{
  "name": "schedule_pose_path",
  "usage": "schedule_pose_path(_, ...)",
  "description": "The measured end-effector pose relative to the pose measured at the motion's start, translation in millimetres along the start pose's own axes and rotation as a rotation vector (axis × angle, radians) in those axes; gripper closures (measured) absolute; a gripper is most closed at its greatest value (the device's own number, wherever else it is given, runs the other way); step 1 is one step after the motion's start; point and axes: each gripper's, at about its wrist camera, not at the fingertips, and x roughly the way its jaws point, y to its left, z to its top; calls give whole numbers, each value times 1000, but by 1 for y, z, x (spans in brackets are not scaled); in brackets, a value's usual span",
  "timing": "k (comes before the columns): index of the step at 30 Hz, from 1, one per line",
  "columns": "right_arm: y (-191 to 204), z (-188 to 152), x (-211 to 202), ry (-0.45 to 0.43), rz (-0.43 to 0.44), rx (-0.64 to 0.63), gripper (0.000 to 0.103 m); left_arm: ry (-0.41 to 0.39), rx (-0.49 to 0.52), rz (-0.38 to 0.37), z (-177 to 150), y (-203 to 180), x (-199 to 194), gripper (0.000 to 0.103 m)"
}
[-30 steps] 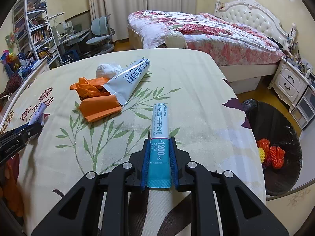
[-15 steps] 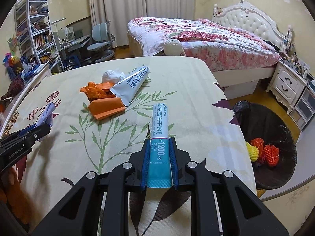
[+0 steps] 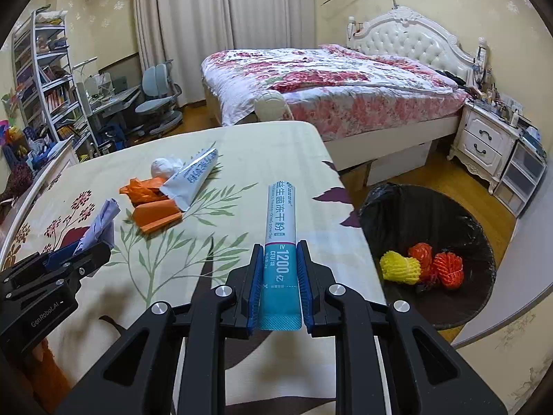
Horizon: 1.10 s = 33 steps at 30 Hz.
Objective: Collect trash
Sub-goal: 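Carry the lavender cloth and blue-white tube over the trash bin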
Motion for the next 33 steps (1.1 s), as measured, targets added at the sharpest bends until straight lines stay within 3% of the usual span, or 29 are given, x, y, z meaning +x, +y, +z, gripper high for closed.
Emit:
schedule_pose_path(21, -127, 7, 5, -35, -176, 159, 82, -12, 193, -155, 38, -152, 55, 69)
schedule_pose_path(33, -166, 7, 25, -28, -201, 199, 83, 2, 277, -147, 45, -211, 96, 69)
